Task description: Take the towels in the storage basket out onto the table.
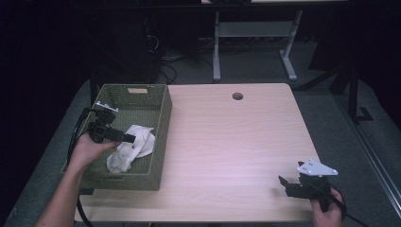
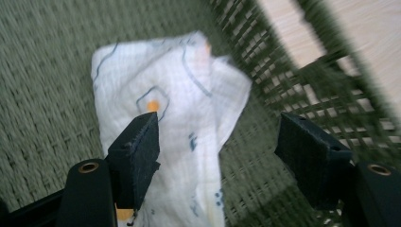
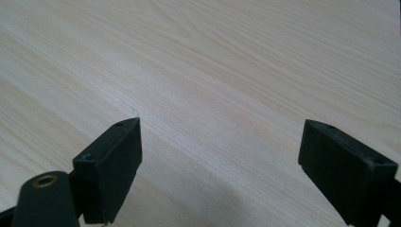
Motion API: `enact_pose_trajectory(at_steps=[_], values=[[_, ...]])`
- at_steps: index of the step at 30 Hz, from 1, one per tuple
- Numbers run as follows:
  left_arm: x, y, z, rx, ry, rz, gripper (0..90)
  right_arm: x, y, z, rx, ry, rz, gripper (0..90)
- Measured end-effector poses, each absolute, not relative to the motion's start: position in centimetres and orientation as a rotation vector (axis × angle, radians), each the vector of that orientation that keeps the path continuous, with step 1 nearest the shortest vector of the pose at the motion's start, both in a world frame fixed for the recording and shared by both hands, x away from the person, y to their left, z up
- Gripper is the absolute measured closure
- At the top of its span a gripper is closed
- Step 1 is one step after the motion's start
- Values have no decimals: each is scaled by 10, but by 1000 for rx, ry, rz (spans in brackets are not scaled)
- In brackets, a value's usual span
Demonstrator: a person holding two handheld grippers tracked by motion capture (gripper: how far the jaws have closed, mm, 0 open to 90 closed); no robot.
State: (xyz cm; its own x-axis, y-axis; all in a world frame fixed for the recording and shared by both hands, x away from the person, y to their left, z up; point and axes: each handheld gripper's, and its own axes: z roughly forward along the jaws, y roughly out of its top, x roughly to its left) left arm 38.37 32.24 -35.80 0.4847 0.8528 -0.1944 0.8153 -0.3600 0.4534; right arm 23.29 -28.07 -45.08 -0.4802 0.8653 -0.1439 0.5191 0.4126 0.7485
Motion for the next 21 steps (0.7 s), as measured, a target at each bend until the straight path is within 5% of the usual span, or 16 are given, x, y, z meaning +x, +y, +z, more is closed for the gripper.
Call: enact_pose_trajectory(at_steps=[21], values=[[411, 305, -409, 2516, 1565, 74, 448, 233, -280, -450, 1168, 2151, 880, 139]])
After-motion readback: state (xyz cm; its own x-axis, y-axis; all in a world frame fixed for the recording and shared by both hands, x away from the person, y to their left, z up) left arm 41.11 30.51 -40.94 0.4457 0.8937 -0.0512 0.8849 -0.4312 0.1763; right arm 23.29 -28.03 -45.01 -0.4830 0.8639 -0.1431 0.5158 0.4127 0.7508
